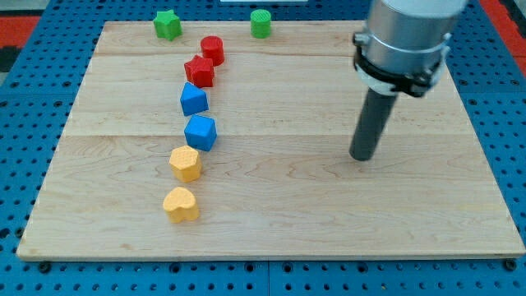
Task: Point your arm closer to yellow heart
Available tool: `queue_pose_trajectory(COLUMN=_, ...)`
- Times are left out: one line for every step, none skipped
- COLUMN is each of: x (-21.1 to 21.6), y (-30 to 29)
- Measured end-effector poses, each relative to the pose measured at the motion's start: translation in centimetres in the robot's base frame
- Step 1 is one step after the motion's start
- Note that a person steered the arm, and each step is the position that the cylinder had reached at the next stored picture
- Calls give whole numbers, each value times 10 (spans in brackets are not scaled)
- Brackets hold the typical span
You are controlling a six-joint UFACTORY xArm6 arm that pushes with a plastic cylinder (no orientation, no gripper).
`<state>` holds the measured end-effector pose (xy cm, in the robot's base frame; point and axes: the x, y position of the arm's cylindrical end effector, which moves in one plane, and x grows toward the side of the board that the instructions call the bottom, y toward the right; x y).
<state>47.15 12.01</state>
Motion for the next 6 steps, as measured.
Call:
queue_pose_trajectory(x=-34, y=-2)
queue_pose_trajectory(x=-134, y=-4)
queue_pose_trajectory(x=-186, y=-52)
queue_pose_trajectory(x=-186, y=-64)
queue_pose_trajectory(x=-144, y=-52)
queue_pose_trajectory(x=-30, y=-34)
